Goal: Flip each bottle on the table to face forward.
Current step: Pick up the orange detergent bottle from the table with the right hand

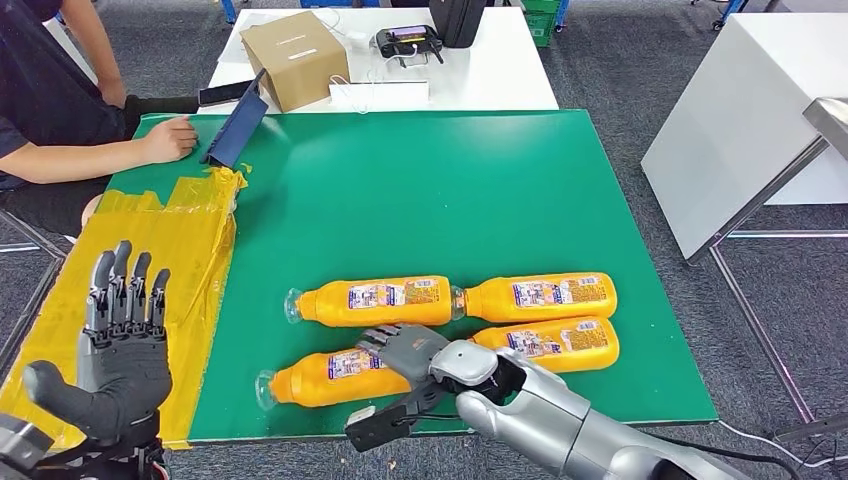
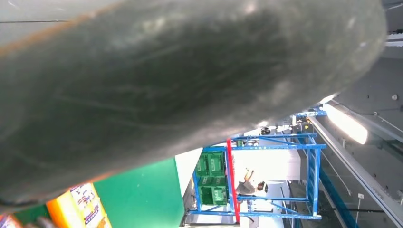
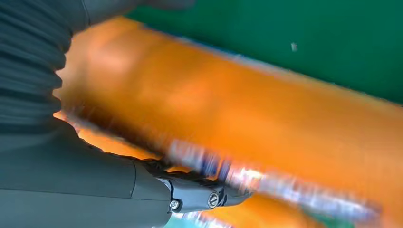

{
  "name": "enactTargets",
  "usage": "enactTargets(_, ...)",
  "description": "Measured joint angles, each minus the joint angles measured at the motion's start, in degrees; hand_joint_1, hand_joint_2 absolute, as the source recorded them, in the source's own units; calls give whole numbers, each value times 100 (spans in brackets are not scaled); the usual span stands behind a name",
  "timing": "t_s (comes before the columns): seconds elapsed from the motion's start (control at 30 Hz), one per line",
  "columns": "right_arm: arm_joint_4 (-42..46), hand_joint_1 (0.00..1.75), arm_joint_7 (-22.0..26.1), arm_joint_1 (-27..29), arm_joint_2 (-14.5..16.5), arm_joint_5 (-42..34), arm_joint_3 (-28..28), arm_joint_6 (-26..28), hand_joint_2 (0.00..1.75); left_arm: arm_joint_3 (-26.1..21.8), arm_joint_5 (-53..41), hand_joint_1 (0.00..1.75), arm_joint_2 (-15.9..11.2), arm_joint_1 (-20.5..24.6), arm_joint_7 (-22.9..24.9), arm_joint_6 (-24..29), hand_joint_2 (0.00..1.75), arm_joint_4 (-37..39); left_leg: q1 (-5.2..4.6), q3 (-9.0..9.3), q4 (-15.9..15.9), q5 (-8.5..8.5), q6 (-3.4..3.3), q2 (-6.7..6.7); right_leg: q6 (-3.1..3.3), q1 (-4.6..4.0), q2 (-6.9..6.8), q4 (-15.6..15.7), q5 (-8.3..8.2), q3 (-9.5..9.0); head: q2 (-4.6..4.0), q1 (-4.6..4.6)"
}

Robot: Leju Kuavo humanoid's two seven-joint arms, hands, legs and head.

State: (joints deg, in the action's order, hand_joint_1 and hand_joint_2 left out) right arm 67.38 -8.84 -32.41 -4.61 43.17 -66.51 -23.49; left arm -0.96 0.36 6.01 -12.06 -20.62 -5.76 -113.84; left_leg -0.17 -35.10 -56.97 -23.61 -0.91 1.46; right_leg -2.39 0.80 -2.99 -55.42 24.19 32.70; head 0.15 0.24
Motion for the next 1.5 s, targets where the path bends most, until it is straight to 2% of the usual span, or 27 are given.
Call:
enactTargets(0.43, -872, 175, 263, -266, 311, 87, -296, 58, 175, 36, 93, 0, -4, 187, 76, 125, 0, 133, 11, 91, 3, -19, 19, 26, 11, -3, 23, 3, 10, -18, 0, -1)
enactTargets(0.6, -890, 175, 108, -136, 368, -398, -97, 393, 175, 22, 198, 0, -4, 69, 75, 233, 0, 97, 11, 87, 2, -11, 14, 23, 8, -4, 22, 1, 4, -64, 0, 1)
enactTargets(0.87, -859, 175, 45, -19, 398, -537, 93, 525, 175, 10, 226, 0, -4, -17, 74, 262, 0, 29, 10, 86, 2, -9, 12, 20, 9, -3, 20, 2, 4, -71, 0, -1)
enactTargets(0.93, -809, 175, 94, 105, 405, -767, 225, 899, 175, -8, 283, 0, -1, -63, 59, 355, 87, 0, 11, 86, 2, -8, 12, 19, 9, -4, 19, 2, 4, -72, 0, 2)
enactTargets(1.0, -605, 175, 250, 481, 406, -1179, 536, 1556, 175, -58, 395, 0, 14, -188, 18, 490, 175, -104, 12, 79, 2, -8, 12, 15, 9, -5, 19, 2, 4, -69, 0, 3)
enactTargets(1.1, 147, 175, 560, 1336, 412, -1787, 1242, 2436, 175, -155, 523, 0, 53, -432, -30, 608, 175, -345, 10, 55, 1, -9, 12, 1, 7, -5, 9, 1, 6, -51, 0, 0)
enactTargets(1.2, 1095, 175, 894, 2098, 412, -2096, 1949, 2927, 175, -188, 637, 0, 108, -601, -23, 628, 175, -523, 10, 32, 1, -11, 12, -11, 7, -5, -8, 1, 10, -34, 0, 0)
enactTargets(1.33, 2237, 175, 1365, 2801, 432, -2225, 2654, 3134, 175, -154, 937, 0, 148, -710, 131, 553, 175, -645, 9, 15, 1, -16, 15, -14, 6, -4, -6, 2, 11, -15, 0, 0)
enactTargets(1.5, 3053, 175, 1566, 3196, 484, -2314, 3015, 3126, 175, 130, 1578, 0, 133, -793, 461, 275, 175, -687, 8, 16, 1, -15, 15, -12, 7, -4, -6, 2, 10, -11, 0, 1)
